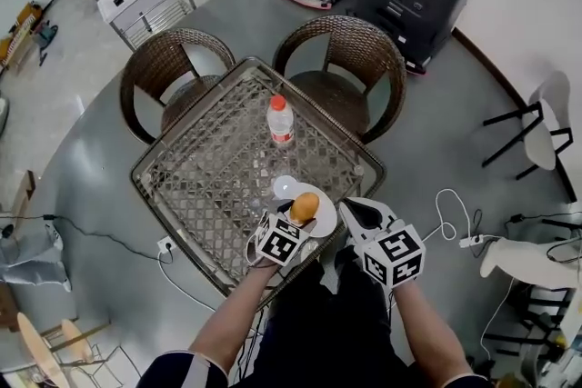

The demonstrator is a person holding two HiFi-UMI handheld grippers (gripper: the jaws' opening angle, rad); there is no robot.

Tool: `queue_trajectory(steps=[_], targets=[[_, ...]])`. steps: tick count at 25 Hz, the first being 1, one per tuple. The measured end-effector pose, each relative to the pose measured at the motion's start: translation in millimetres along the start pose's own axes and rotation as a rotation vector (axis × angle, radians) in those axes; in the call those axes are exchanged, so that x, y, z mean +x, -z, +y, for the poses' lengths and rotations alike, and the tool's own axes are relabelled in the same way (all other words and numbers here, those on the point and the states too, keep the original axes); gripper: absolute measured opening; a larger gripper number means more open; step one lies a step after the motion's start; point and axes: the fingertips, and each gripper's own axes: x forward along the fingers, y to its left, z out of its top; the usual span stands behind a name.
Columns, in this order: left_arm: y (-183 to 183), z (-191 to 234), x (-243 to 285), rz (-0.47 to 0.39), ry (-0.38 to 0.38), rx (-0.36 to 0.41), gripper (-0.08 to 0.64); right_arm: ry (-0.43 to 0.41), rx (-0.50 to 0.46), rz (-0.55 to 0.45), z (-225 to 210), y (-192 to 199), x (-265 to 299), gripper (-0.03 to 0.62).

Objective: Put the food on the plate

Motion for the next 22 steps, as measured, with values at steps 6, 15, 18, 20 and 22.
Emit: queue_trajectory(steps=[6,15,18,20,22], targets=[[9,4,16,0.108,-0.022,0.052,0.301,-0.032,-0.014,0.018,-12,-2,11,0.005],[16,5,29,0.162,-0.072,0.081,0.301,-0.064,-0.022,0.021,-30,-13,15,0.005],[14,7,32,0.154,-0.094,0.088,0.301,-0.068,-0.021,0.02,-33,-14,16,0.005],[15,6,34,0.15,-0.096,0.089,0.301,-0.07,-0.018,0.019,-32,-14,17,0.005],[18,6,34,0.149,-0.083,0.073,0.301,-0.072,-0.022,0.021,-31,-14,17,0.005]])
